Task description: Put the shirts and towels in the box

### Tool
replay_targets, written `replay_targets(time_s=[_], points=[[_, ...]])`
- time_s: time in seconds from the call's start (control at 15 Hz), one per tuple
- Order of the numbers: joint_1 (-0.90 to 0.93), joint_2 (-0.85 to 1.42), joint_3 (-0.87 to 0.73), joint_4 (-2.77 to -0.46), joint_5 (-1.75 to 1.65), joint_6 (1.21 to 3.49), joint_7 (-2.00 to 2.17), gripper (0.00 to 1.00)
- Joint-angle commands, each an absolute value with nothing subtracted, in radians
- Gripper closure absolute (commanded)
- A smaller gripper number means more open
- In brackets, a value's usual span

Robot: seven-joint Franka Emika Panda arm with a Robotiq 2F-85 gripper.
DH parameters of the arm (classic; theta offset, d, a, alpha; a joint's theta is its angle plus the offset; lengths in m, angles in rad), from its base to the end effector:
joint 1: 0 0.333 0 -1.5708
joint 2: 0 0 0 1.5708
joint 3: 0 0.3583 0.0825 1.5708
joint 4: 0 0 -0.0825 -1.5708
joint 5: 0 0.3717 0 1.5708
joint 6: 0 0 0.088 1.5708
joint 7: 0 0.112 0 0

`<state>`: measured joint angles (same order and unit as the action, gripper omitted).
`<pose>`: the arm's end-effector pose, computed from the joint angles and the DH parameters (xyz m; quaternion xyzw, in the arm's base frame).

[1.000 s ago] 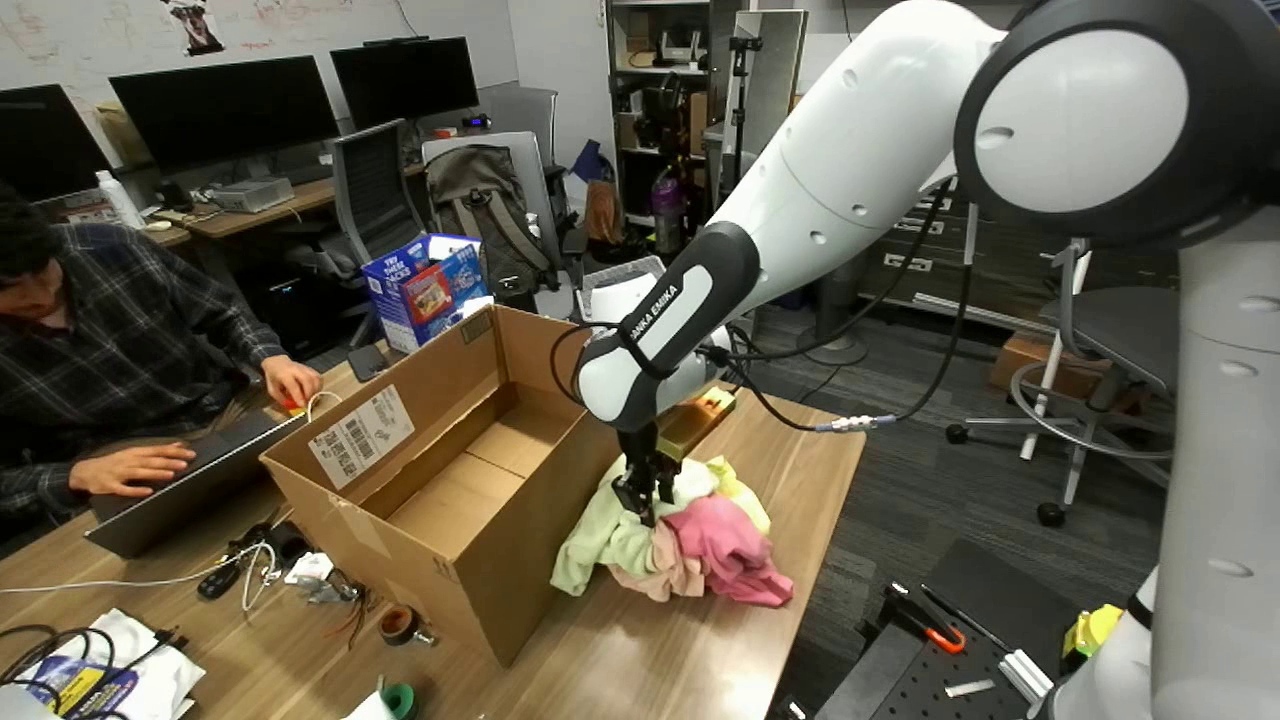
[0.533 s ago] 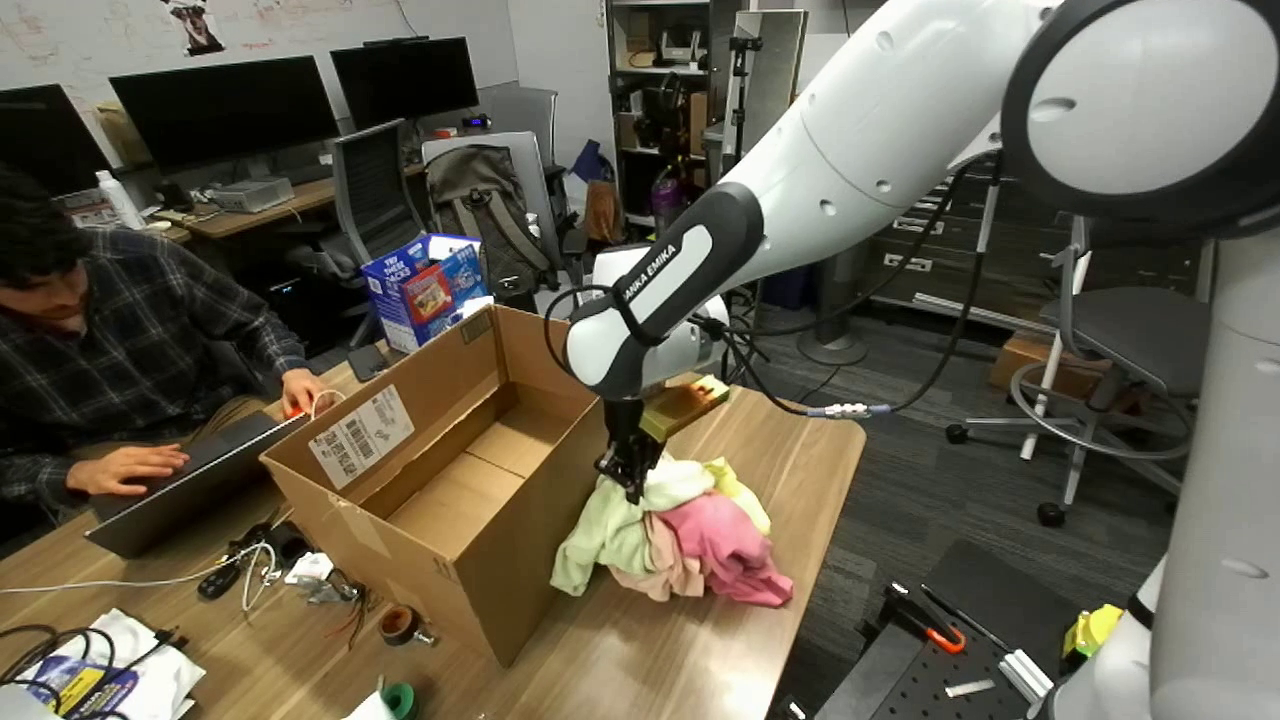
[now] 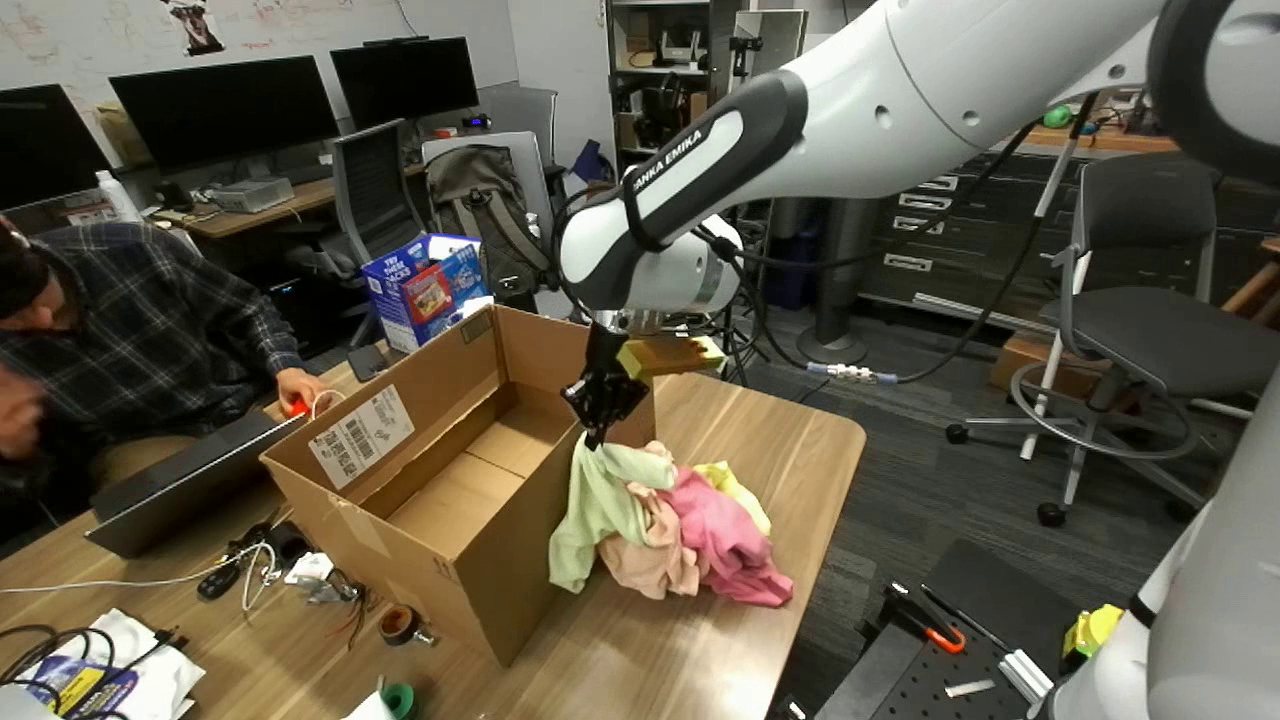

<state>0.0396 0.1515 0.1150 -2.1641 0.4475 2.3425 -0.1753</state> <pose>0.5494 0.0924 0.3759 -0.9854 -0.0087 -0.0141 0.1695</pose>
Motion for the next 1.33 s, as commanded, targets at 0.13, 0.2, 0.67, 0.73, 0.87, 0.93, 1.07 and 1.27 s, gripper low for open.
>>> replay_targets(time_s=[0.13,0.2,0.67,0.73,0.87,0.93,1.07,1.27], points=[[0.036,0.026,0.112,-2.162,0.636,2.32,-0.163,1.0],[0.042,0.001,0.111,-2.164,0.663,2.322,-0.16,1.0],[0.098,-0.129,0.115,-2.129,0.753,2.284,-0.075,1.0],[0.108,-0.148,0.116,-2.122,0.768,2.276,-0.068,1.0],[0.128,-0.181,0.121,-2.108,0.776,2.265,-0.043,1.0],[0.139,-0.196,0.128,-2.107,0.772,2.269,-0.03,1.0],[0.157,-0.206,0.145,-2.092,0.748,2.275,0.013,1.0],[0.184,-0.191,0.195,-2.067,0.719,2.327,0.095,1.0]])
